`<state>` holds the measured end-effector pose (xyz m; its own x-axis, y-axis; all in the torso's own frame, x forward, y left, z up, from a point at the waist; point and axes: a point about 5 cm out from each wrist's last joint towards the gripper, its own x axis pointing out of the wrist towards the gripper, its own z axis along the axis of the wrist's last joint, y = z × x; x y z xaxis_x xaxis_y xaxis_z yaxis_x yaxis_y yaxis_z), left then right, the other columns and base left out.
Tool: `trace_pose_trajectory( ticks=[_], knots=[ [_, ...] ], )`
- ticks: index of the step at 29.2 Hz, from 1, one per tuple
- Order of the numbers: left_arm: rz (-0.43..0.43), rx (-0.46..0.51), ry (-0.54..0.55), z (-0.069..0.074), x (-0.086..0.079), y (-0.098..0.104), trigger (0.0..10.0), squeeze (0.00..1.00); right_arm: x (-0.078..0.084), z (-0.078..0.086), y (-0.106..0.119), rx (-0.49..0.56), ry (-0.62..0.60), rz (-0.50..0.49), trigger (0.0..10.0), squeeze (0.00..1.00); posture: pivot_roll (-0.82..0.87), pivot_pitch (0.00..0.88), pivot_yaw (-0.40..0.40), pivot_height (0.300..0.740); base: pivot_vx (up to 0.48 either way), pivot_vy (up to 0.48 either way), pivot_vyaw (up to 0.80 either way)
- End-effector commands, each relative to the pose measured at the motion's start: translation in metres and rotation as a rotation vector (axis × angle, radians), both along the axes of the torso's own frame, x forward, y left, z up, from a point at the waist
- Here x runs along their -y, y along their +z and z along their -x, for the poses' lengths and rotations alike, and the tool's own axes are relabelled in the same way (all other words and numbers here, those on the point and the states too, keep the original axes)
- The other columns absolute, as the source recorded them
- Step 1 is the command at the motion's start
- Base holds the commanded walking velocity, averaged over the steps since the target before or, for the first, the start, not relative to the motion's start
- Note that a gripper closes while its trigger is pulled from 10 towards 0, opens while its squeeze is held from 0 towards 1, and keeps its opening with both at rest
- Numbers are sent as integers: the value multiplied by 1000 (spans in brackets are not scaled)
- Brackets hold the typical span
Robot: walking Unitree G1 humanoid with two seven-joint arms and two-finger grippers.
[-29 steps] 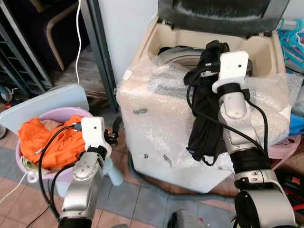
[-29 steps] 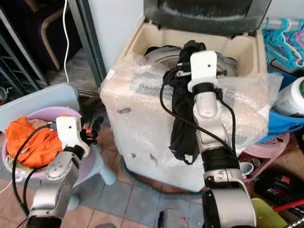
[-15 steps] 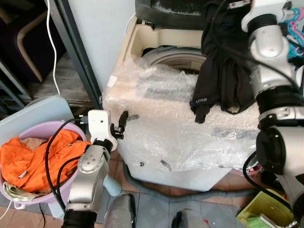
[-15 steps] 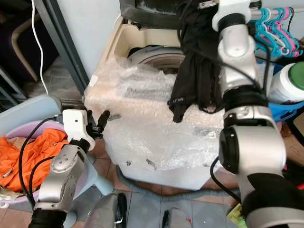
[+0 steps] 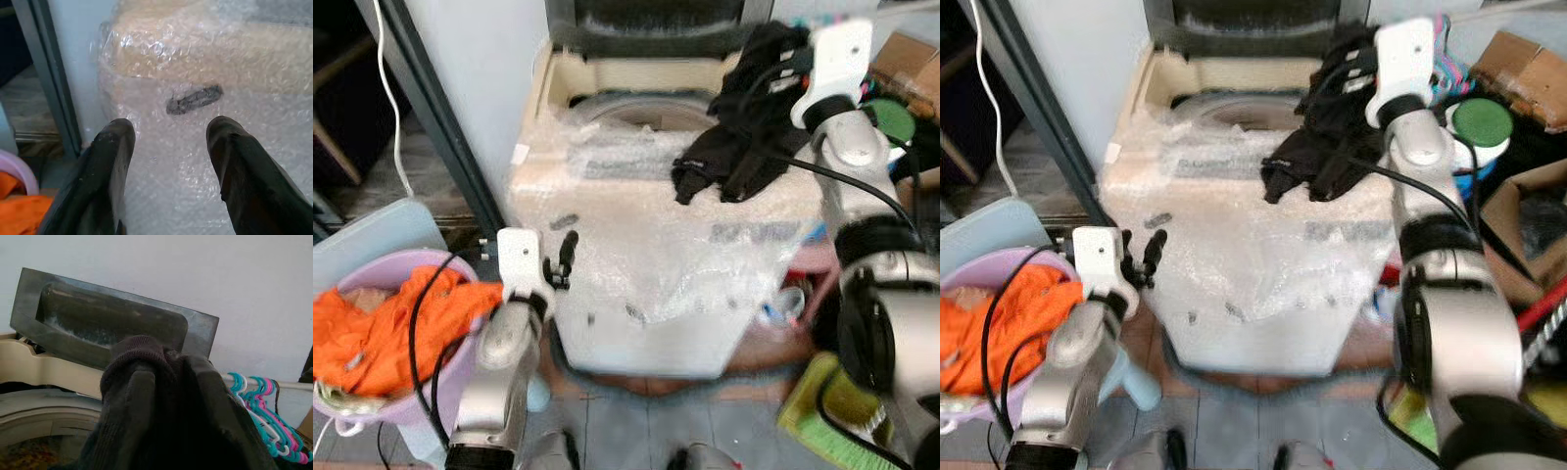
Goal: Clothes washing
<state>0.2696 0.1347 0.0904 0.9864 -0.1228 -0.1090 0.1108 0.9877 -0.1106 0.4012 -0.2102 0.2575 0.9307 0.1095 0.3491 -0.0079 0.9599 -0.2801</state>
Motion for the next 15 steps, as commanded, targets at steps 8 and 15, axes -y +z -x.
trace_pose_trajectory(
  ticks=[8, 15],
  knots=[
    [-4, 23, -24, -7, 7, 5, 10000, 0, 10, 5, 5, 46, -7, -13, 10000, 0, -49, 64, 43, 740, 135, 0, 0],
    [-10, 23, -16, -7, 6, 4, 10000, 0, 3, 4, 0, 33, 20, -17, 10000, 0, -44, 62, 36, 740, 0, 0, 0]
  ],
)
